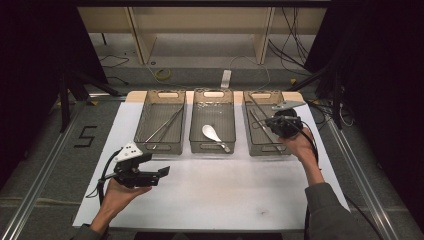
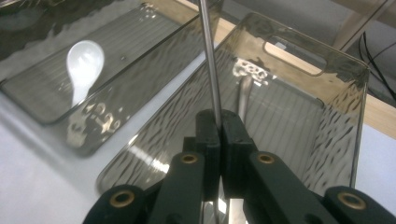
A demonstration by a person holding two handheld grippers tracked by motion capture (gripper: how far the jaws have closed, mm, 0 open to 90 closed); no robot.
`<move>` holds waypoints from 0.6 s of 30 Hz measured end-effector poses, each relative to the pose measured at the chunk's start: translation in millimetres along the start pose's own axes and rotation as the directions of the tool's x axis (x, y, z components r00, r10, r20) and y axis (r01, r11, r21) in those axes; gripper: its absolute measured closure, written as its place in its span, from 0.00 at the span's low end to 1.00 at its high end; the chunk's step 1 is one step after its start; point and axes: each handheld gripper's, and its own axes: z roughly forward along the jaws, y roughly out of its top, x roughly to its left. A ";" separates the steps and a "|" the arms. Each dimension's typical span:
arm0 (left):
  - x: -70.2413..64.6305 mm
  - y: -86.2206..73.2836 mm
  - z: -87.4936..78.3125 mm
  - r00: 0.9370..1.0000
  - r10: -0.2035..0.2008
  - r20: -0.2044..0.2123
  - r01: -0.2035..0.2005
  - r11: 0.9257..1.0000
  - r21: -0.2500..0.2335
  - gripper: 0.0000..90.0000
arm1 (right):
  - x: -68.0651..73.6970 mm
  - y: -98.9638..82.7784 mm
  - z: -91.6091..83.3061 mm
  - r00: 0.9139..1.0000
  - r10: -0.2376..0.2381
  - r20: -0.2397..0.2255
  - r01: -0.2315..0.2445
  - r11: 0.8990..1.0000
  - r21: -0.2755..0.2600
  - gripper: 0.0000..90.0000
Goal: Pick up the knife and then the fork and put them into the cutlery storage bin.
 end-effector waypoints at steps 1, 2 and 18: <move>-0.3 -0.1 0.1 1.000 0.001 0.000 -0.001 1.000 0.000 0.18 | -2.4 2.4 2.7 1.000 0.012 0.000 -0.012 1.000 0.004 0.98; -0.7 0.0 0.2 1.000 0.004 -0.001 -0.004 1.000 0.000 0.18 | -4.8 4.3 5.4 1.000 0.022 0.001 -0.022 1.000 0.009 0.98; -0.7 0.1 -0.9 1.000 0.009 -0.006 -0.009 1.000 -0.018 0.18 | -20.9 8.8 42.9 0.989 0.149 0.003 -0.149 0.984 0.100 0.98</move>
